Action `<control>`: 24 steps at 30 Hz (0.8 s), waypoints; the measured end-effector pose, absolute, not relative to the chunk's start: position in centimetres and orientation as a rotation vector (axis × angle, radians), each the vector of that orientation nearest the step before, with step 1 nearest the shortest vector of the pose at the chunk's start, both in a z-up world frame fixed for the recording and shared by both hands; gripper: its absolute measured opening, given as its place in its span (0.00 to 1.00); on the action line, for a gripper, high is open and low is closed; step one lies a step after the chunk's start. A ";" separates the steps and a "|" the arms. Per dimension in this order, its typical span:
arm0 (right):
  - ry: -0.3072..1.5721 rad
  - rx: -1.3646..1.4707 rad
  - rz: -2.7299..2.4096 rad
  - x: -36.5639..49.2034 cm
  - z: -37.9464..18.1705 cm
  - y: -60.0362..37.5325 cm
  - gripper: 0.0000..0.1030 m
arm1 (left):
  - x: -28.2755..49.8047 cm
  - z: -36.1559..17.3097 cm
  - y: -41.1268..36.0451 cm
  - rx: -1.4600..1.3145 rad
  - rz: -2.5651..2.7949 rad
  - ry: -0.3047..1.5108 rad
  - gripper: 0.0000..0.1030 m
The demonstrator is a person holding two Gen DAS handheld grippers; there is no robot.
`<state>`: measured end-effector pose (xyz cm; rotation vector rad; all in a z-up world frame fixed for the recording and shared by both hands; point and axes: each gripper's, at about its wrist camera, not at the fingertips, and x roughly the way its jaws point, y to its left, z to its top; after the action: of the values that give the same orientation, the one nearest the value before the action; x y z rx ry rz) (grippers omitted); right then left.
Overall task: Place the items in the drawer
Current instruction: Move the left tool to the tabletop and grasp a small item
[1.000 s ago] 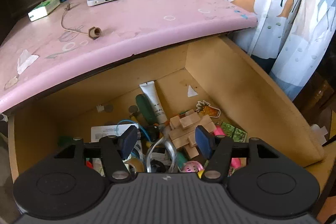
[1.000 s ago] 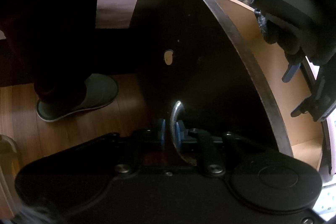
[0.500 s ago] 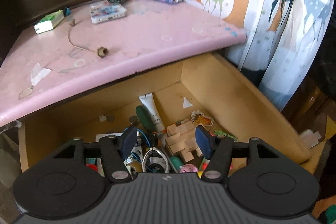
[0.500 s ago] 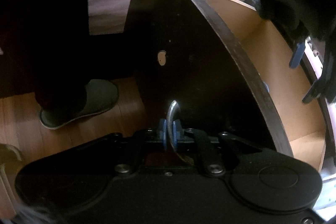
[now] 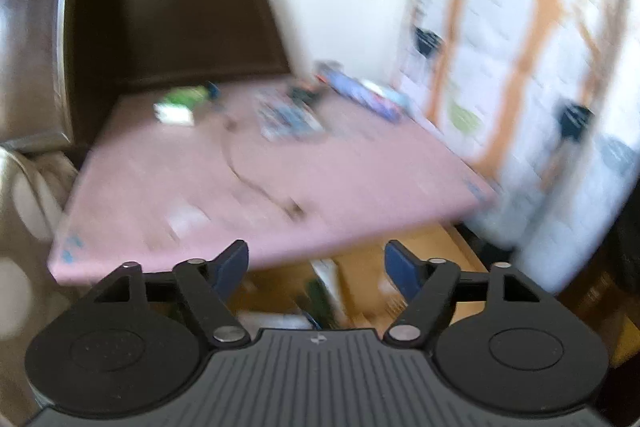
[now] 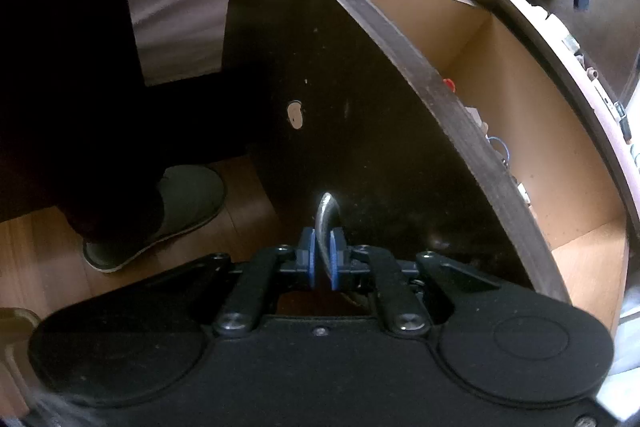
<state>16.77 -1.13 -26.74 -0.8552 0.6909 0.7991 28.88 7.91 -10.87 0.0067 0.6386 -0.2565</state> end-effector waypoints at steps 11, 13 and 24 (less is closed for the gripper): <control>0.679 -0.862 0.815 16.6 -26.5 -1.3 0.05 | 41.7 -11.1 8.3 0.031 -0.129 0.735 0.73; 0.675 -0.864 0.820 16.5 -26.5 -1.4 0.05 | 43.0 -11.5 8.3 0.039 -0.119 0.739 0.73; 0.664 -0.869 0.827 16.2 -26.5 -1.6 0.05 | 50.4 -13.7 8.5 0.078 -0.065 0.761 0.40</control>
<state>16.21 -1.64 -26.54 -0.8688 0.6639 0.8267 50.44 8.53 -13.73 0.0779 0.7608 -0.0646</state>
